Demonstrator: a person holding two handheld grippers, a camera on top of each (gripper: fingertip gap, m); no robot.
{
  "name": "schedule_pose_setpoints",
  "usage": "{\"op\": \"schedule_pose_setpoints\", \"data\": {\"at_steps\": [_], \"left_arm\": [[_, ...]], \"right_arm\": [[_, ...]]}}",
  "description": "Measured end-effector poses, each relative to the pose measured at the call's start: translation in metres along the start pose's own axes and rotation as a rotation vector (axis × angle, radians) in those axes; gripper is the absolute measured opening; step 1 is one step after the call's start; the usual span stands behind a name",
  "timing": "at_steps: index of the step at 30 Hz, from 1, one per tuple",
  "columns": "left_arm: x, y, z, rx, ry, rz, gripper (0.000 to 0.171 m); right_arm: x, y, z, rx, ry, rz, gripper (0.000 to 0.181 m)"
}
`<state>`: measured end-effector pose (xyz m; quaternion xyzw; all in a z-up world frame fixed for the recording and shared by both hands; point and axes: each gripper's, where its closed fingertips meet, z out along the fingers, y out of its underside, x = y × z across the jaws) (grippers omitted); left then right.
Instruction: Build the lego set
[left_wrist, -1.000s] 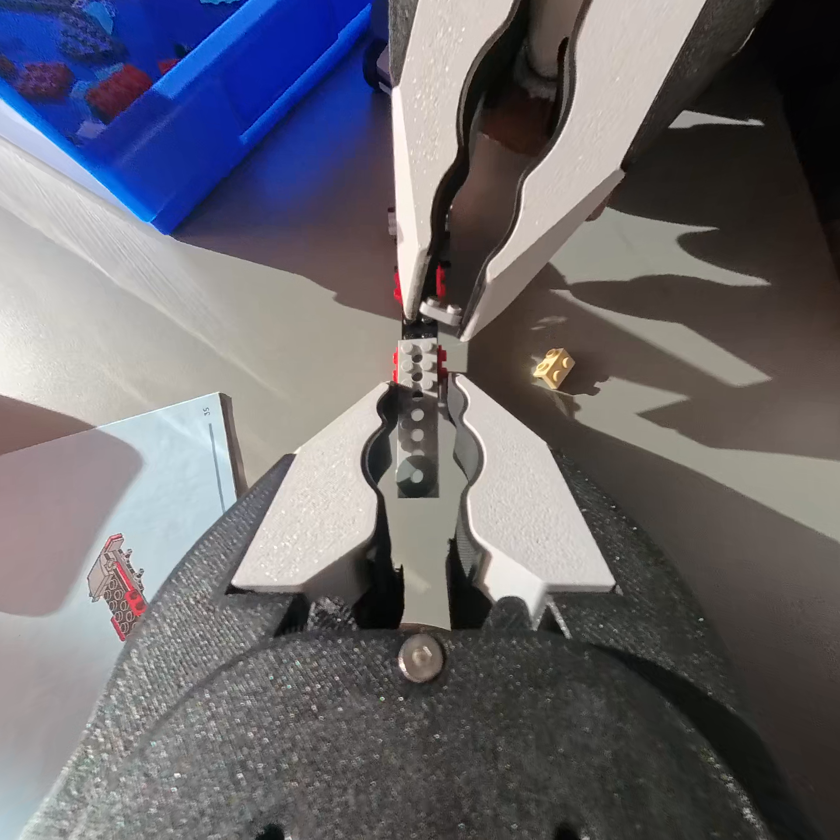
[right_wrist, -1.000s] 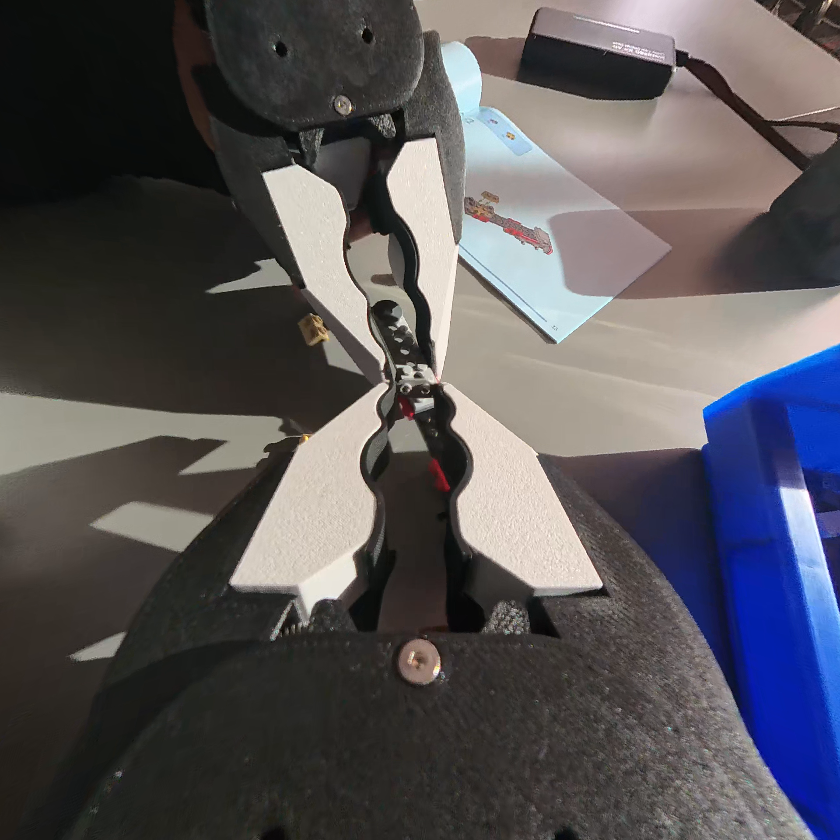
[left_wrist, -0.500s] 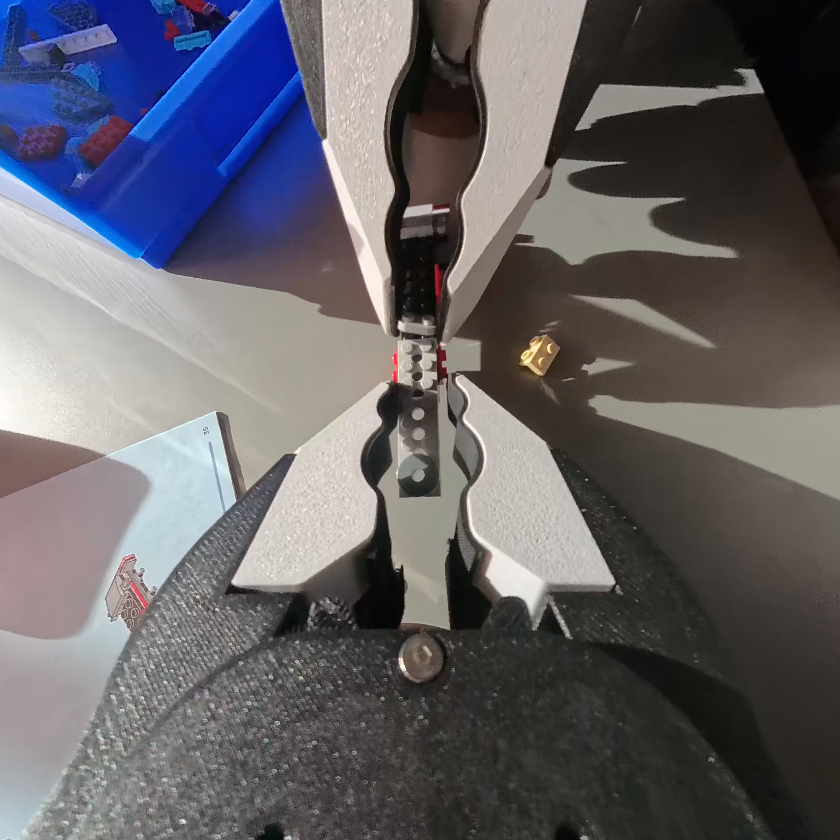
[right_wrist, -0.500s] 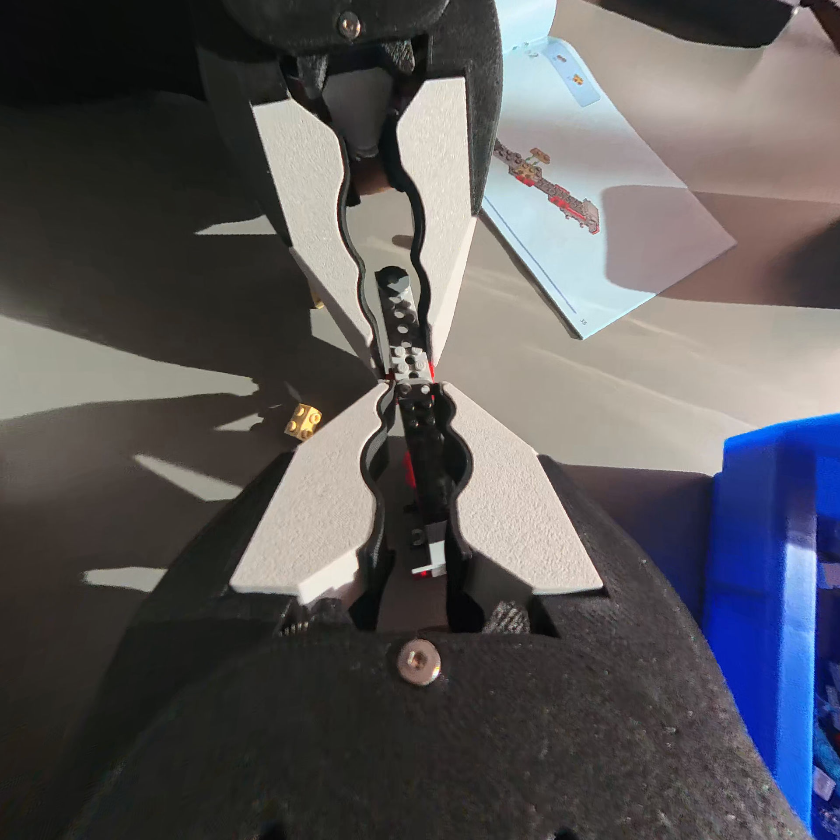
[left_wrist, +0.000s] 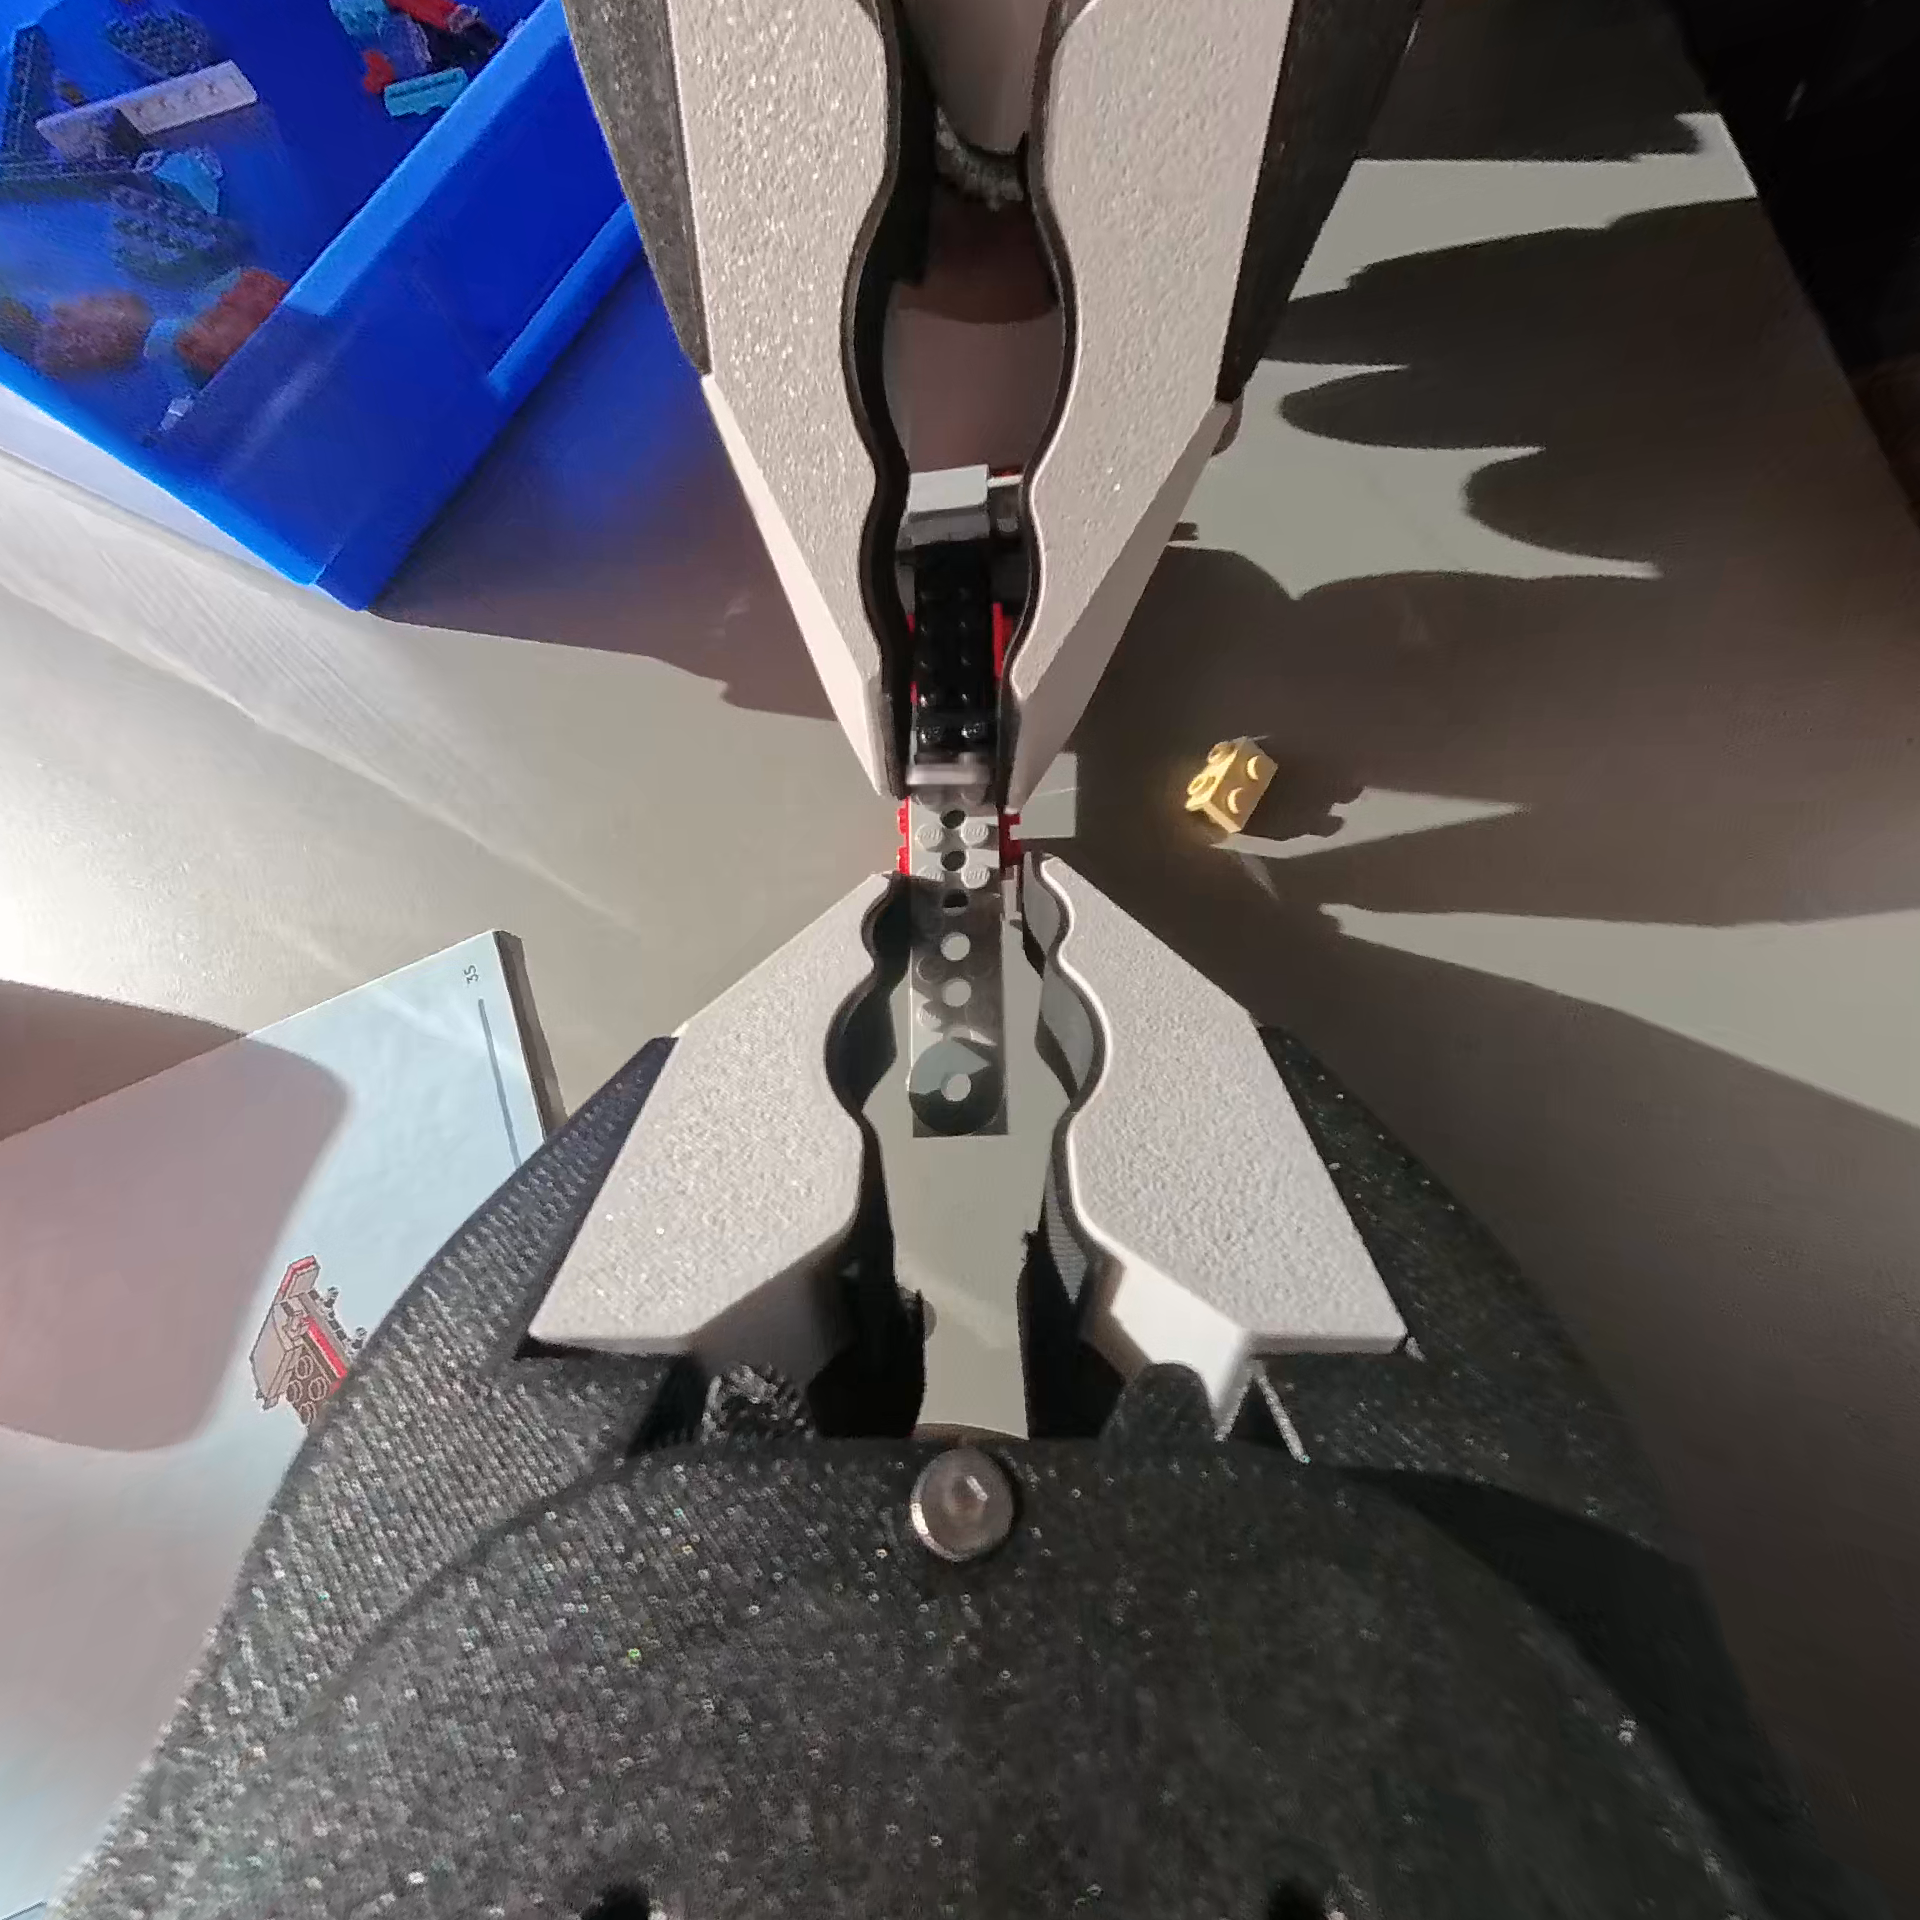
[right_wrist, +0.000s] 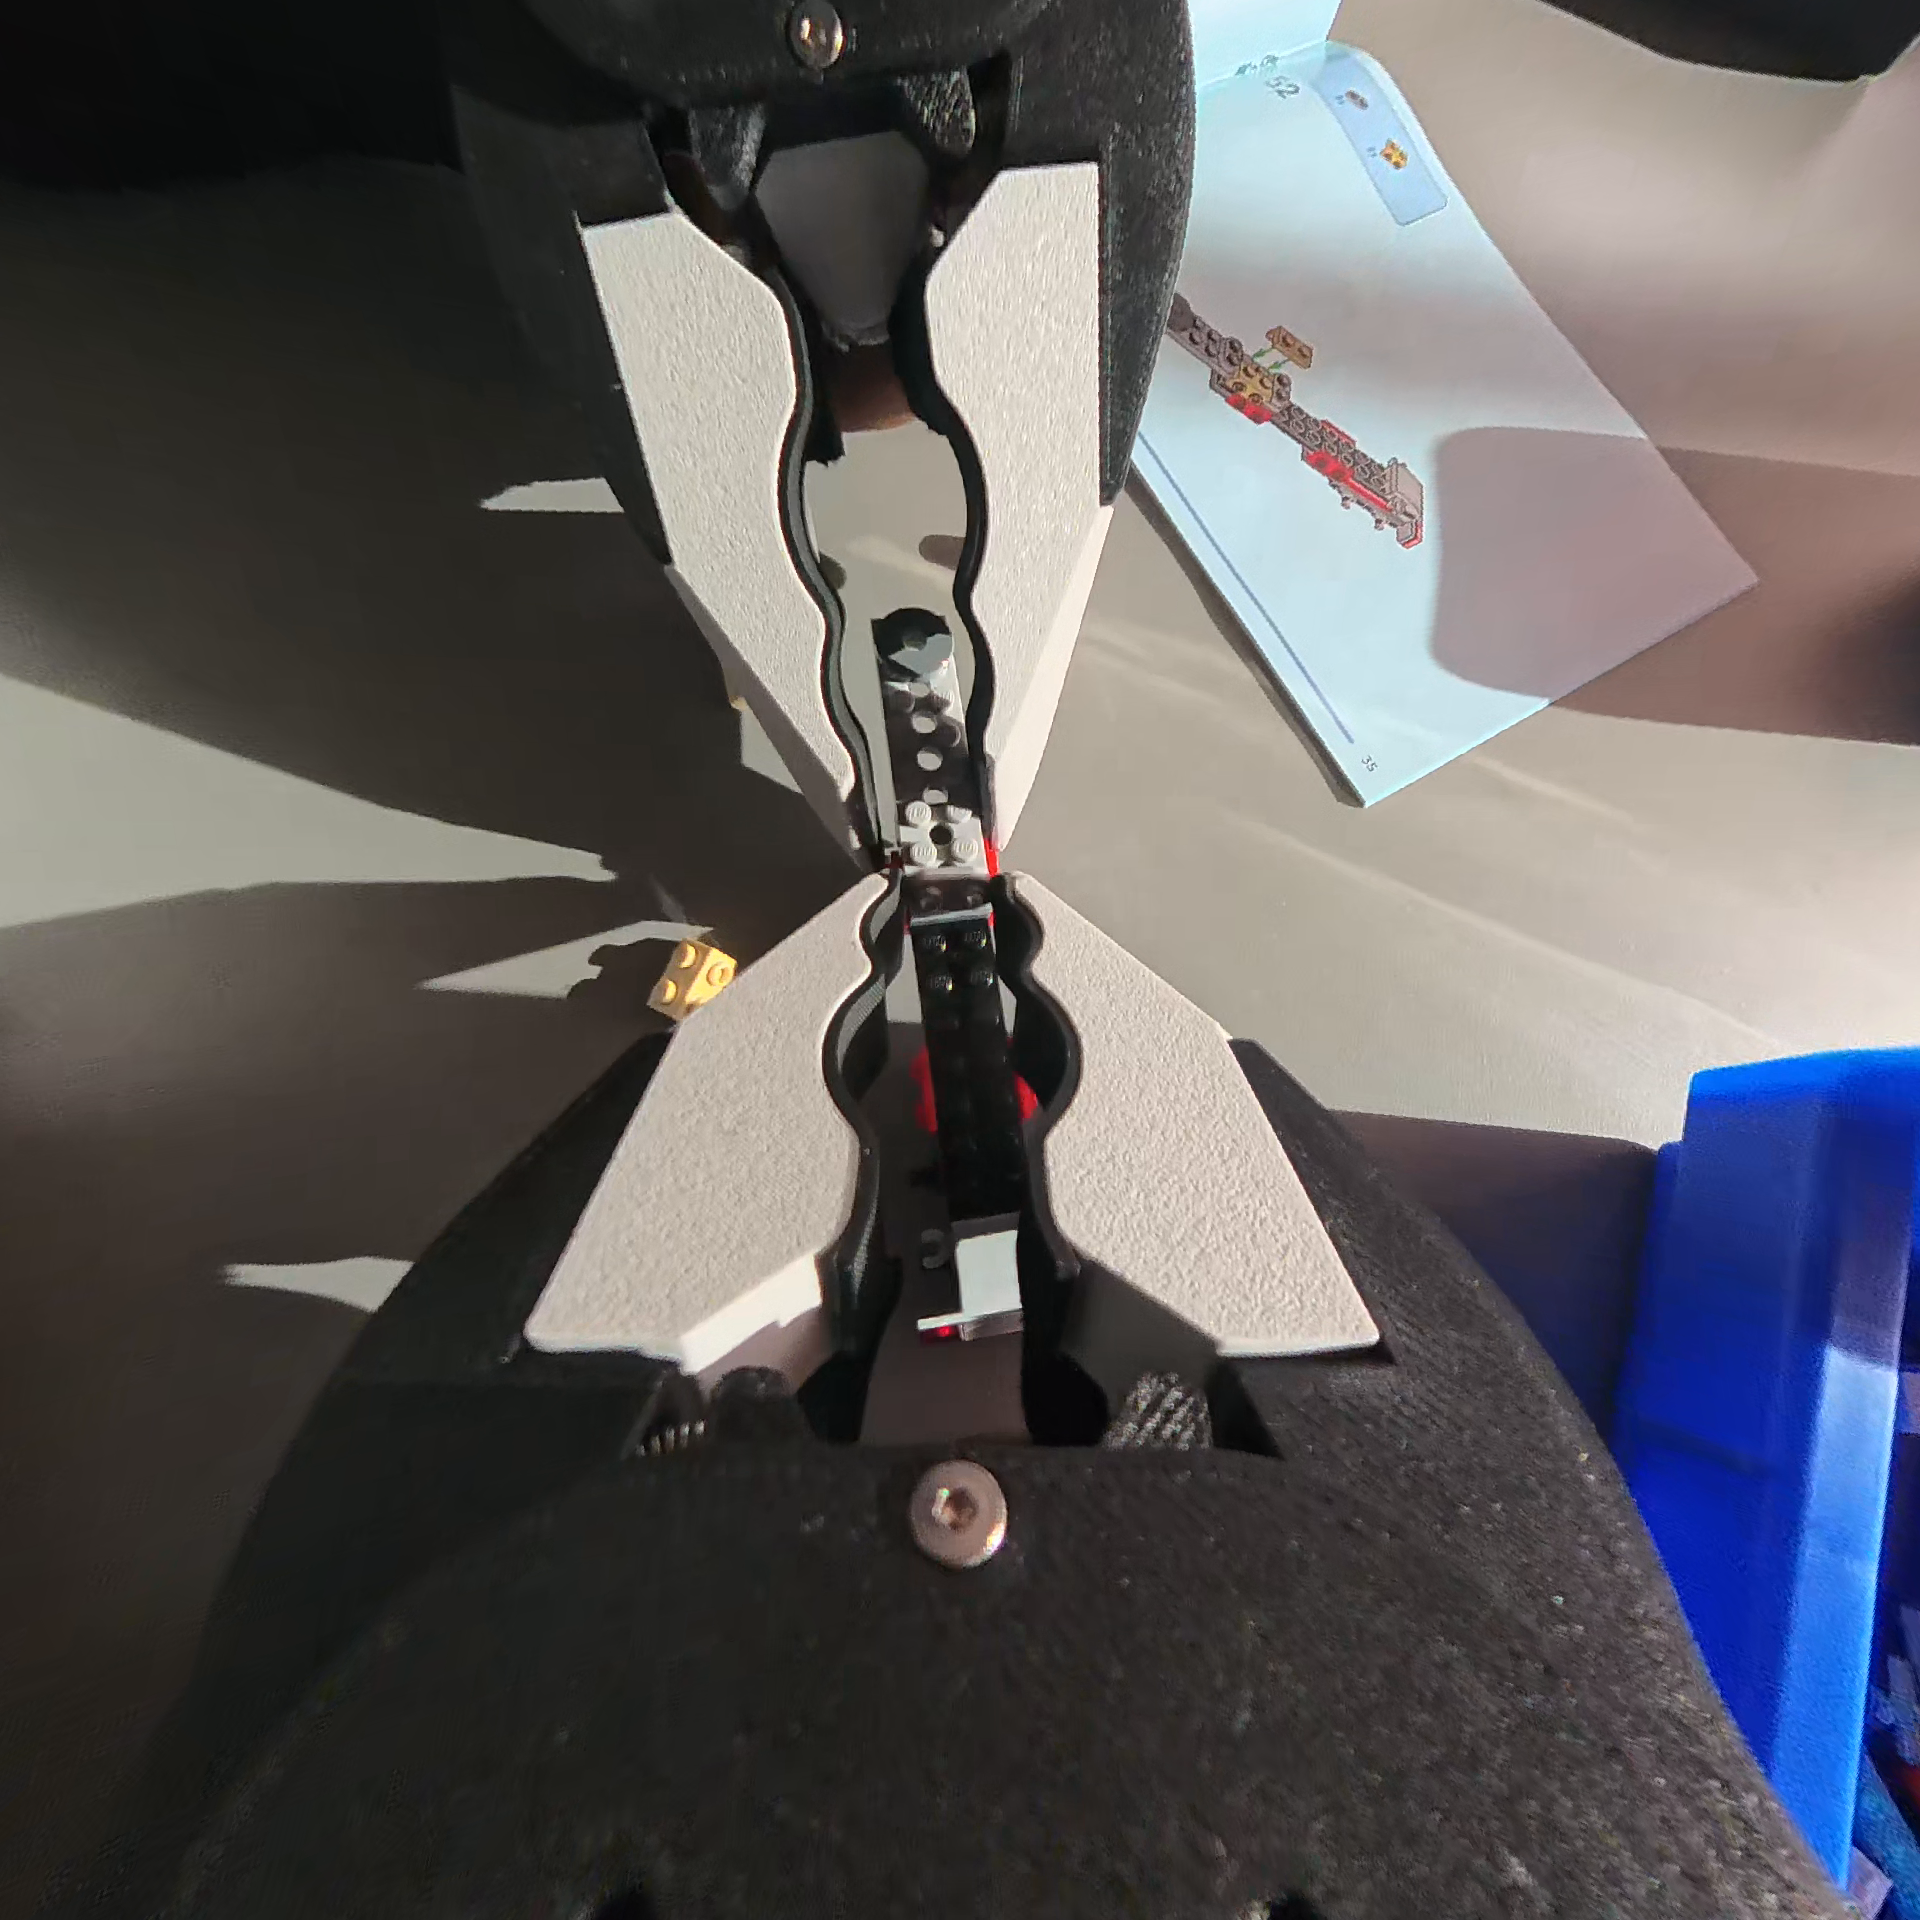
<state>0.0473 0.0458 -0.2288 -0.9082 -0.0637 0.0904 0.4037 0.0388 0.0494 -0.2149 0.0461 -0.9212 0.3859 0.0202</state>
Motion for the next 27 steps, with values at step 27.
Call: {"op": "schedule_pose_setpoints", "data": {"at_steps": [27], "left_arm": [[-0.002,-0.003,-0.001,0.020,0.008,-0.015,0.022]], "right_arm": [[0.002,0.019,-0.017,0.003,0.119,0.095,0.020]]}}
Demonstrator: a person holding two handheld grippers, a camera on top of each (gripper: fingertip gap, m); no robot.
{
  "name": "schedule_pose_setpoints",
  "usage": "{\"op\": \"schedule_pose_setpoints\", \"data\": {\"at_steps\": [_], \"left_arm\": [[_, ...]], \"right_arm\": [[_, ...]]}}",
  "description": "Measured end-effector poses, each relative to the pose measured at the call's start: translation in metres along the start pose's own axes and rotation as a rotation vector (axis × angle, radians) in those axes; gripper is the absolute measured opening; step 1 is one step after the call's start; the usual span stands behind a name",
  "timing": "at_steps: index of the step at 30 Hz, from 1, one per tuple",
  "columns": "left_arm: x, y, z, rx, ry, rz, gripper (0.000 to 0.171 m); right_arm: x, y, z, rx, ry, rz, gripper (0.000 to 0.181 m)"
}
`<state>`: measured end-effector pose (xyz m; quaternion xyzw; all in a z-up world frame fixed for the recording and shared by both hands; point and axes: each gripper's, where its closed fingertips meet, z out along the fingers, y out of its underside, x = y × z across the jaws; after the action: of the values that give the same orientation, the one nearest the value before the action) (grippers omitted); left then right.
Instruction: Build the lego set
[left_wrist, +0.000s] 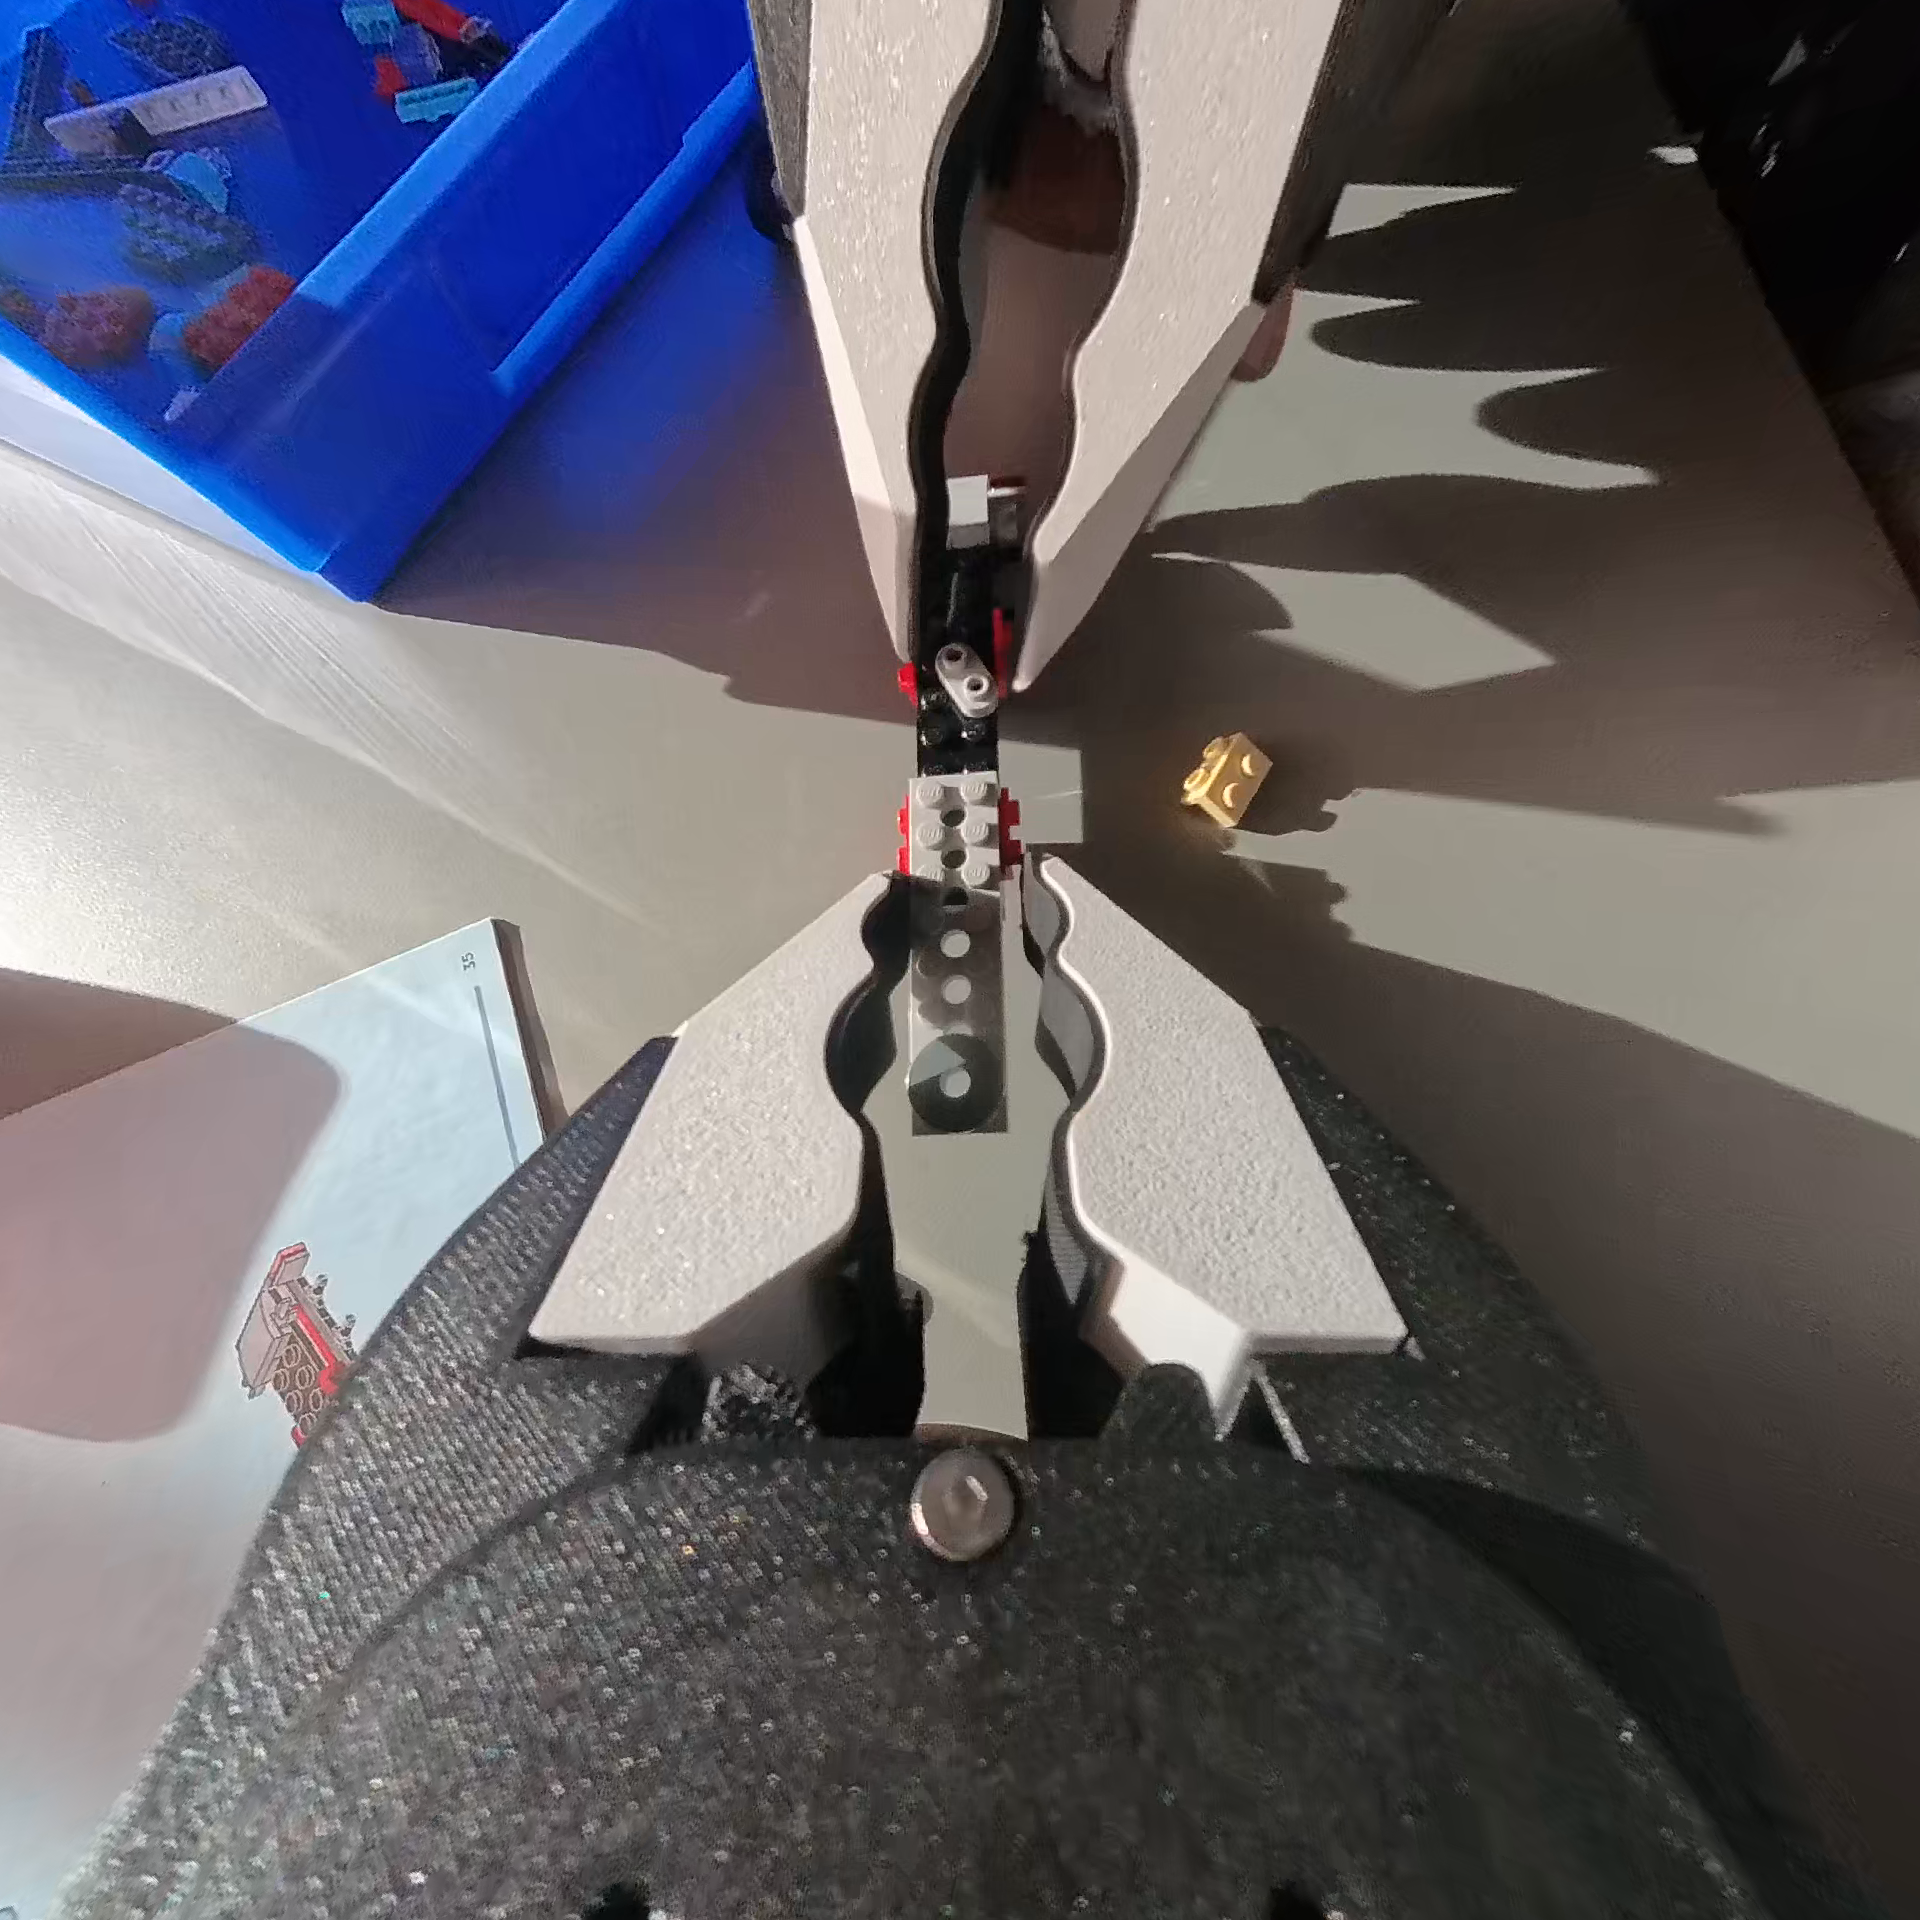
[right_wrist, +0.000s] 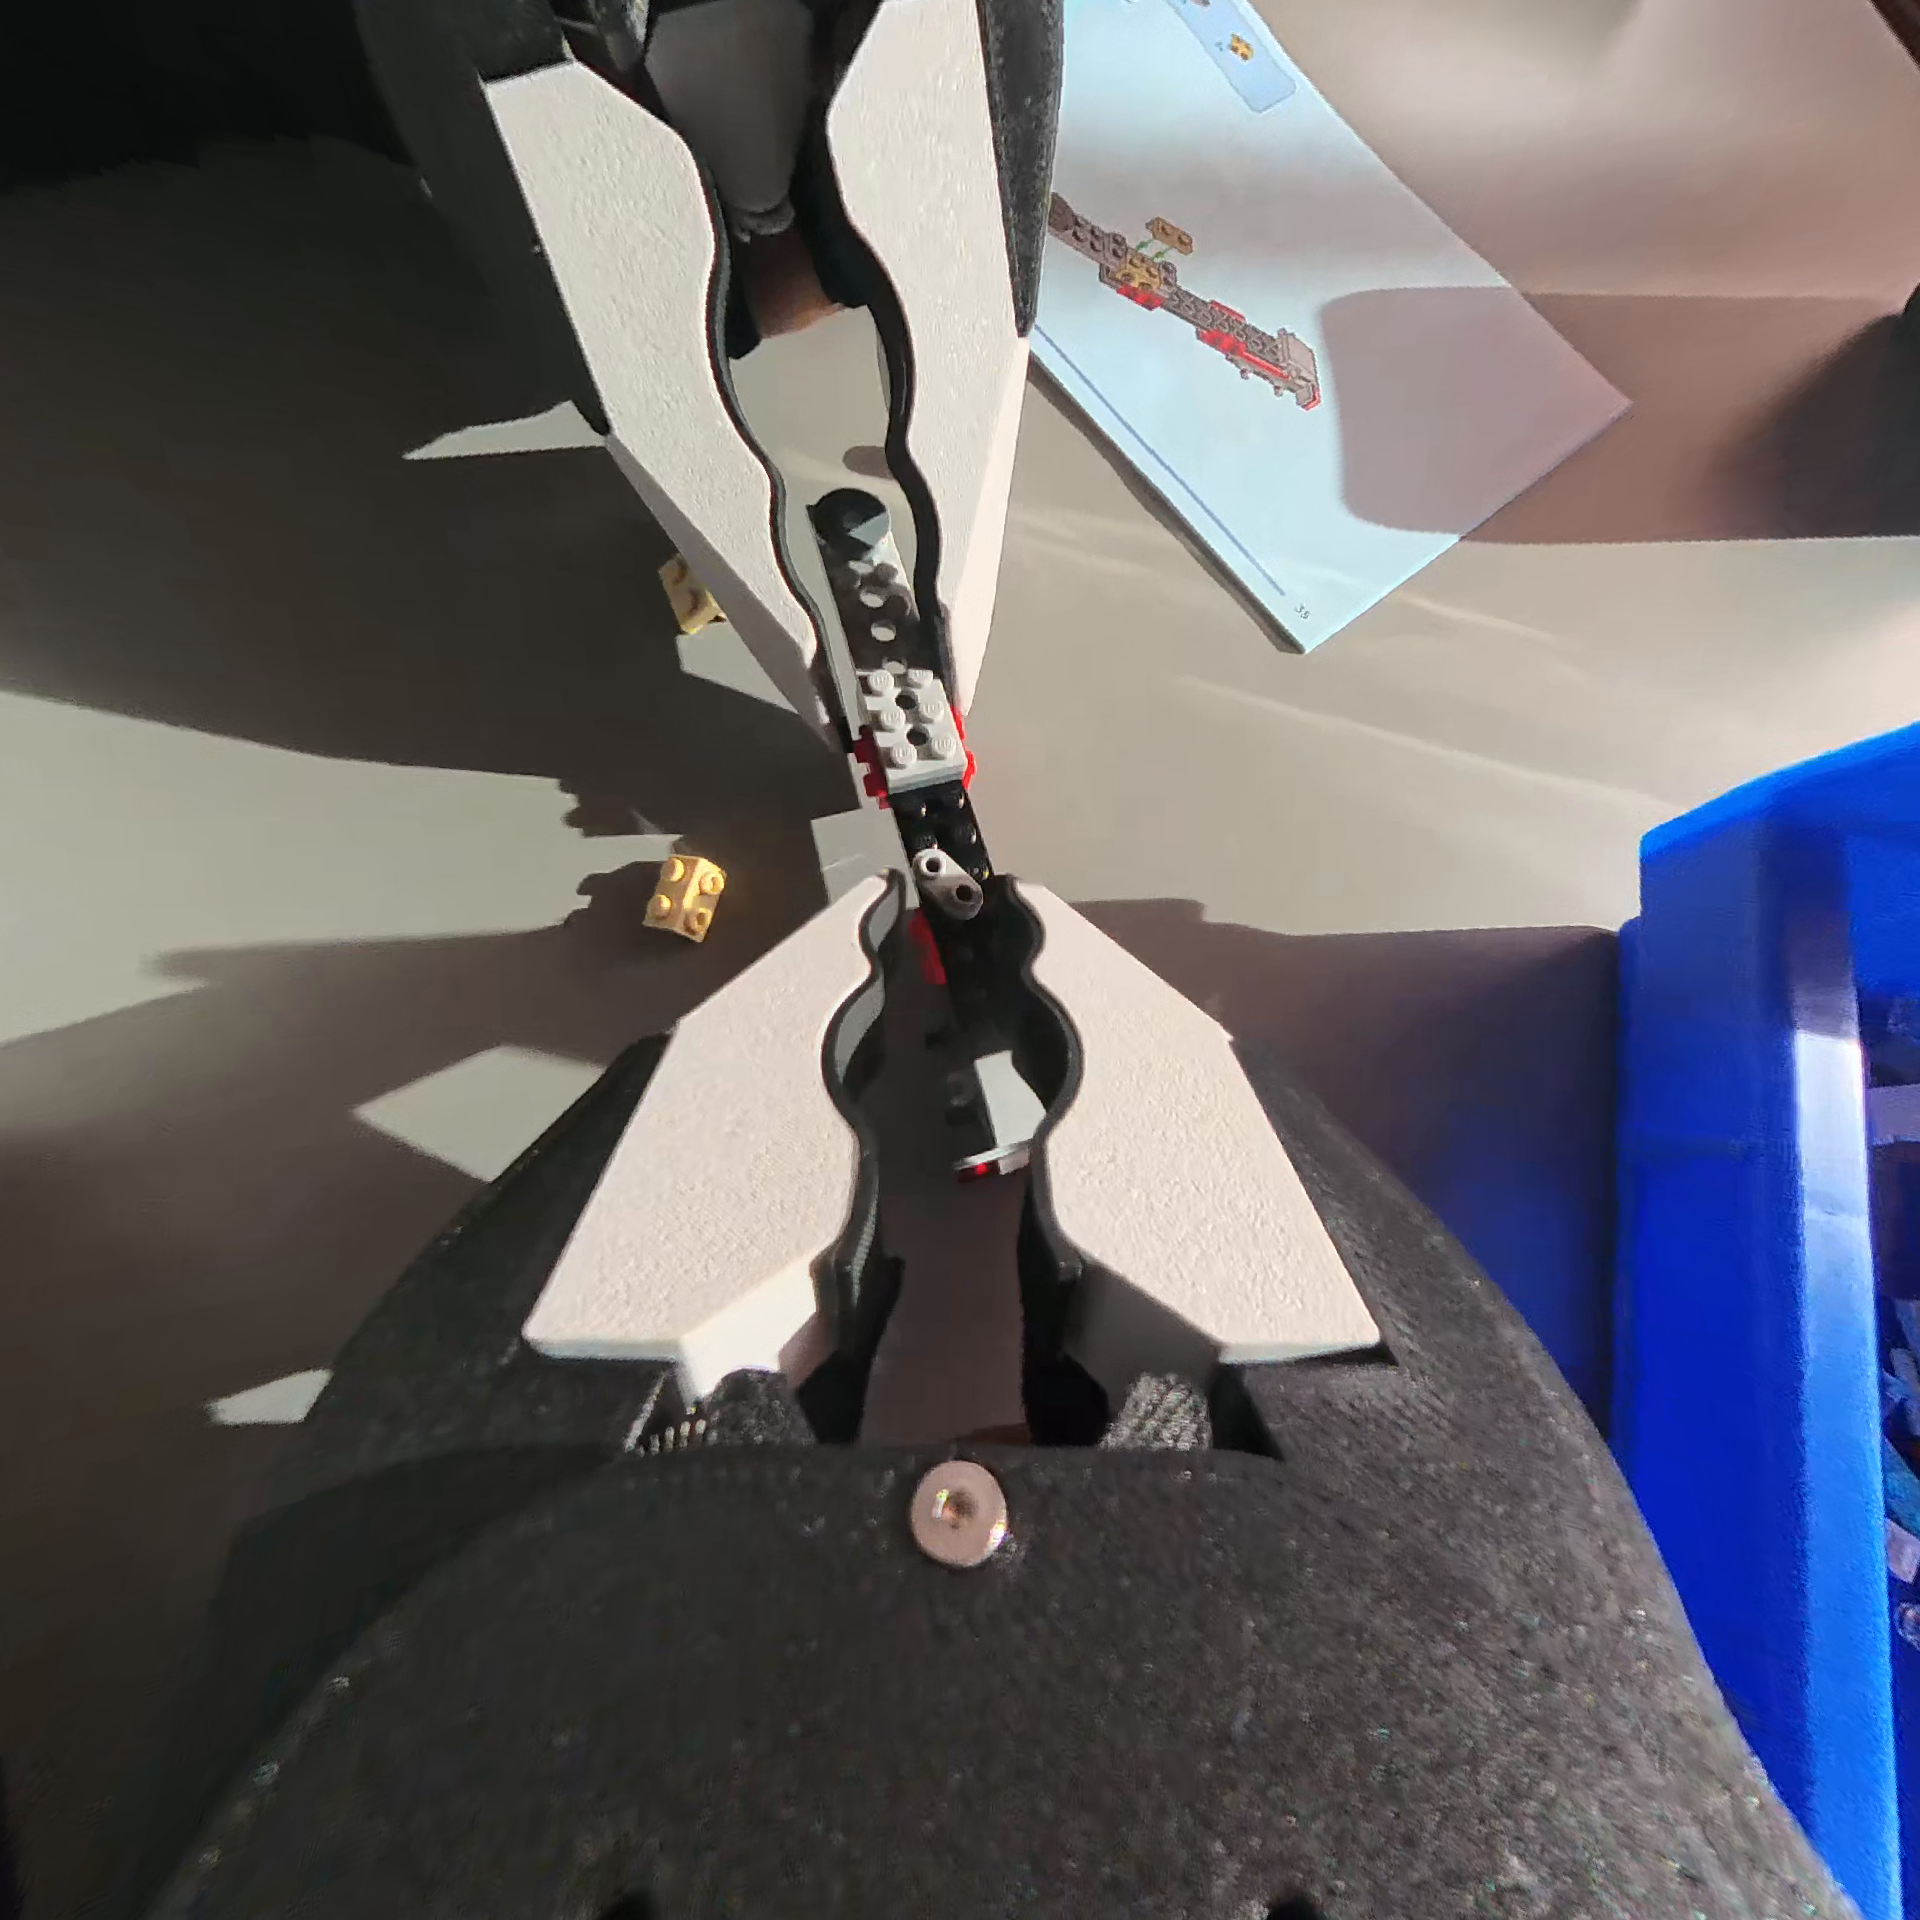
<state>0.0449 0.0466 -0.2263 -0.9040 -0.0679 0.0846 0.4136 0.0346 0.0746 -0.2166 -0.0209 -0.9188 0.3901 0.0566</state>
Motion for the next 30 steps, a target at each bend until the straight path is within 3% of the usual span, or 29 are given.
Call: {"op": "schedule_pose_setpoints", "data": {"at_steps": [11,22,30], "left_arm": [[-0.001,-0.001,0.000,0.005,-0.002,-0.003,0.022],[-0.001,-0.001,0.000,0.005,-0.001,-0.002,0.022],[0.001,-0.002,0.000,0.008,0.006,0.005,0.022]], "right_arm": [[0.003,-0.007,0.001,0.032,0.048,0.038,0.006],[-0.003,-0.011,0.000,0.069,0.071,0.042,0.015],[0.000,0.000,0.000,-0.009,0.025,0.012,0.016]]}}
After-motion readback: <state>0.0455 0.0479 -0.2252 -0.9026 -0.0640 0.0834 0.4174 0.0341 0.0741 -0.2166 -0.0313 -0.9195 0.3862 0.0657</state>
